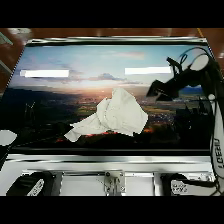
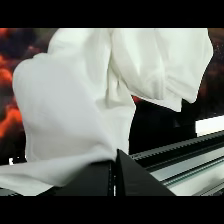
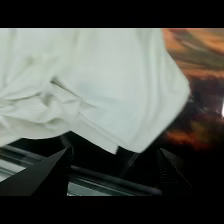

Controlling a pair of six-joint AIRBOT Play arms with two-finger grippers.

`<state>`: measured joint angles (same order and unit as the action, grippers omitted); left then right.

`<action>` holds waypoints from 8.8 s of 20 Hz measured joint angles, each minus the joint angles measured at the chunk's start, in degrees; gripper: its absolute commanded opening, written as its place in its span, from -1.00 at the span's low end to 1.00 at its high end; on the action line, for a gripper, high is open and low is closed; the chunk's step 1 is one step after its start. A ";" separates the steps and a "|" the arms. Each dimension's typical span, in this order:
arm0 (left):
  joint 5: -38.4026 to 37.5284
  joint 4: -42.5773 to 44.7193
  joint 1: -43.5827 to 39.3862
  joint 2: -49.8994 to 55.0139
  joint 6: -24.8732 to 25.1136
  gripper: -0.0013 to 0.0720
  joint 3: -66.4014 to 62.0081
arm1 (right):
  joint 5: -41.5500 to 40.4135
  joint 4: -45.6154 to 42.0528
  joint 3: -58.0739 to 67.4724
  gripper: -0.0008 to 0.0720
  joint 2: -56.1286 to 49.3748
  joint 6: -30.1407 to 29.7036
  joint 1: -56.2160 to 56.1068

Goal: Fold the shirts.

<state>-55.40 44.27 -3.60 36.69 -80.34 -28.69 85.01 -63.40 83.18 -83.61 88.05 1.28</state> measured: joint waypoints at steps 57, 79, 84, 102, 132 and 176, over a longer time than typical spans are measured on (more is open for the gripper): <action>-0.70 15.21 29.57 -2.05 3.02 -0.87 -76.48 | 8.96 3.87 15.45 -0.80 39.01 5.31 8.98; -1.09 3.61 21.73 15.91 7.76 -0.87 -36.54 | -22.01 4.63 -5.05 -0.80 8.39 3.43 0.00; 4.92 0.68 11.37 32.57 8.83 -0.87 -34.36 | -33.94 6.86 -5.57 -0.73 -5.07 4.68 -5.35; -23.04 7.02 12.31 41.68 4.46 1.00 -26.08 | -6.01 -1.36 -10.84 0.74 2.99 -6.27 17.33; 8.31 -18.01 -15.02 43.10 10.34 -0.87 -14.12 | -17.51 9.29 -22.36 -0.80 -11.02 -7.32 5.70; -5.40 1.68 7.91 51.17 3.63 0.47 -45.51 | -24.48 2.82 -1.40 0.37 -8.92 3.63 5.46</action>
<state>-60.80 45.95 4.32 87.85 -76.71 -74.19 60.53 -60.58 81.78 -92.53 91.68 6.74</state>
